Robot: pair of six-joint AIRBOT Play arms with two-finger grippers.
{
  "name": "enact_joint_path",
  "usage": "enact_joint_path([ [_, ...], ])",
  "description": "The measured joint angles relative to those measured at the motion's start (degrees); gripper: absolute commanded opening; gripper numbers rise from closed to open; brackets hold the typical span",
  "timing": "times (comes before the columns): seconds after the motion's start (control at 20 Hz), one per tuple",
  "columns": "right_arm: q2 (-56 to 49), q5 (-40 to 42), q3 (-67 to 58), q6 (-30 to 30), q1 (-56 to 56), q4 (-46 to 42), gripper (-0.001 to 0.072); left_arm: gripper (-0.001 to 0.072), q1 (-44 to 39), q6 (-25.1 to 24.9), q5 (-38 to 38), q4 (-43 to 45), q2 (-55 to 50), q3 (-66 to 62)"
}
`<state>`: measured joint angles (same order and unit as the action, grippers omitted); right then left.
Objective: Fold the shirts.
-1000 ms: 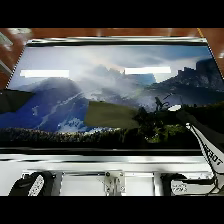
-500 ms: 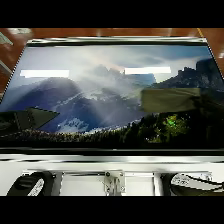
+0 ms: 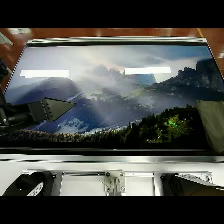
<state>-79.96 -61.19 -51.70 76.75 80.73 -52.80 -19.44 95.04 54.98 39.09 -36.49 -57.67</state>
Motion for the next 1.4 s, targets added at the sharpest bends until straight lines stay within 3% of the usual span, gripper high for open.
enact_joint_path([
  [0.3,4.50,-0.98,3.41,1.07,3.19,-10.97,0.0057,0.0042,-4.83,-1.05,-2.03,0.02,-2.54,0.00],
  [0.35,5.22,-0.83,3.56,1.20,3.34,-12.61,0.0218,0.0041,-5.20,-1.29,-2.14,0.11,-2.73,0.00],
  [0.4,5.84,-0.57,3.67,1.55,3.48,-13.88,0.0658,0.0042,-5.38,-1.42,-2.19,0.26,-2.86,0.00],
  [0.45,6.40,0.00,3.69,1.55,3.56,-15.06,0.0689,0.0041,-5.55,-1.62,-2.34,0.61,-2.93,0.00],
  [0.8,14.29,-1.51,-3.26,1.29,3.54,-13.27,0.0686,0.0043,-5.88,-2.03,-3.58,8.74,-3.39,0.00],
  [0.85,15.96,-1.25,-5.27,1.31,2.93,-11.41,0.0668,0.0042,-5.88,-2.29,-4.90,10.71,-3.69,0.00],
  [0.9,17.46,-0.90,-7.41,1.33,1.62,-9.18,0.0566,0.0041,-5.86,-2.69,-7.04,13.05,-4.39,0.00],
  [0.95,18.53,-0.24,-9.49,1.27,-0.39,-6.97,0.0506,0.0040,-5.70,-2.95,-9.27,15.19,-5.35,-0.04],
  [1.05,20.04,0.68,-13.38,0.55,-7.08,-2.82,0.0504,0.0040,-4.81,-3.37,-12.15,19.85,-9.07,-1.05],
  [1.2,20.83,0.72,-16.41,0.00,-24.22,-0.57,0.0514,0.0045,-2.99,-3.48,-6.51,28.13,-19.17,-6.05],
  [1.25,20.74,0.31,-16.92,0.02,-30.69,-1.81,0.0686,0.0188,-2.56,-3.30,-2.27,30.77,-23.02,-8.57],
  [1.3,20.41,-0.17,-17.29,0.57,-37.86,-4.07,0.0697,0.0516,-2.19,-3.21,2.73,33.48,-27.19,-11.72],
  [1.35,19.96,-0.85,-17.55,1.66,-44.24,-6.82,0.0697,0.0697,-1.90,-3.06,7.69,35.95,-30.97,-14.78],
  [1.4,19.37,-1.53,-17.75,3.34,-50.42,-10.19,0.0697,0.0693,-1.70,-2.67,12.72,38.45,-34.67,-17.99],
])
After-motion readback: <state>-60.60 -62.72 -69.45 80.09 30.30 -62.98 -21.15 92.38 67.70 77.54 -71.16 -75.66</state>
